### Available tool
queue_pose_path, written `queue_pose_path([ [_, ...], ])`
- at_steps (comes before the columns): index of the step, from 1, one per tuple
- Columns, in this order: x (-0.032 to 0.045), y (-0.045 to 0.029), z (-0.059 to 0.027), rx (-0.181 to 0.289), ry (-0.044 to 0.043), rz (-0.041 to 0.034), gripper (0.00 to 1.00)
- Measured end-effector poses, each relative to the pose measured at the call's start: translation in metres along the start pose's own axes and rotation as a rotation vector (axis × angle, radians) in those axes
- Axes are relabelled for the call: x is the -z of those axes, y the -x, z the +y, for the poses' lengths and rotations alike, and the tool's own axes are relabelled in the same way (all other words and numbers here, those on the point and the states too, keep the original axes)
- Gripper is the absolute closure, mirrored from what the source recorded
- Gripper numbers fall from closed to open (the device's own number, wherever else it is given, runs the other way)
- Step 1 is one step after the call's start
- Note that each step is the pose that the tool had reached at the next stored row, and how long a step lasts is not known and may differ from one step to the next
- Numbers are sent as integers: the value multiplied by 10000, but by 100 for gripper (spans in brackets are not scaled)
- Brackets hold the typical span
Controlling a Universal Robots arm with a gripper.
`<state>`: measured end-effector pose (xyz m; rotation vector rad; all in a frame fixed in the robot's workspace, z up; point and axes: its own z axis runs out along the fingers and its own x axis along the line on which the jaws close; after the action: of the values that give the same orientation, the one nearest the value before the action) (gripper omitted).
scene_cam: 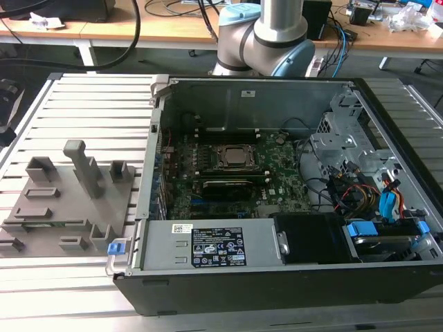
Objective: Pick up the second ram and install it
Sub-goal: 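Reach for the second ram, then pick up the second ram and move it above second insertion slot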
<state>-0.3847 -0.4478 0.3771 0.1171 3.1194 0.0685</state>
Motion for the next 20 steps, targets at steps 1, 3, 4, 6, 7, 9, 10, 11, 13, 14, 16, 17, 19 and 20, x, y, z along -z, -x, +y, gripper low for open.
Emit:
queue_pose_path([
  [1, 0, 0, 0, 0, 1, -1, 89],
  [3, 0, 3, 0, 1, 1, -1, 89],
  [4, 0, 3, 0, 1, 1, -1, 89],
  [6, -1, 3, 0, 1, 1, -1, 89],
  [7, -1, 4, 0, 1, 1, -1, 89],
  [9, -1, 5, 0, 1, 1, -1, 89],
  [10, -1, 5, 0, 1, 1, -1, 89],
  [11, -1, 6, 0, 1, 1, -1, 89],
  [13, -1, 6, 0, 1, 1, -1, 89],
  [14, 0, 6, 0, 1, 1, 0, 89],
  [16, -1, 6, 0, 218, 5, 8, 89],
  [17, -1, 6, 0, 517, 10, 22, 89],
  [19, -1, 6, 0, 1192, 22, 53, 89],
  [20, 0, 7, 0, 1454, 26, 65, 89],
])
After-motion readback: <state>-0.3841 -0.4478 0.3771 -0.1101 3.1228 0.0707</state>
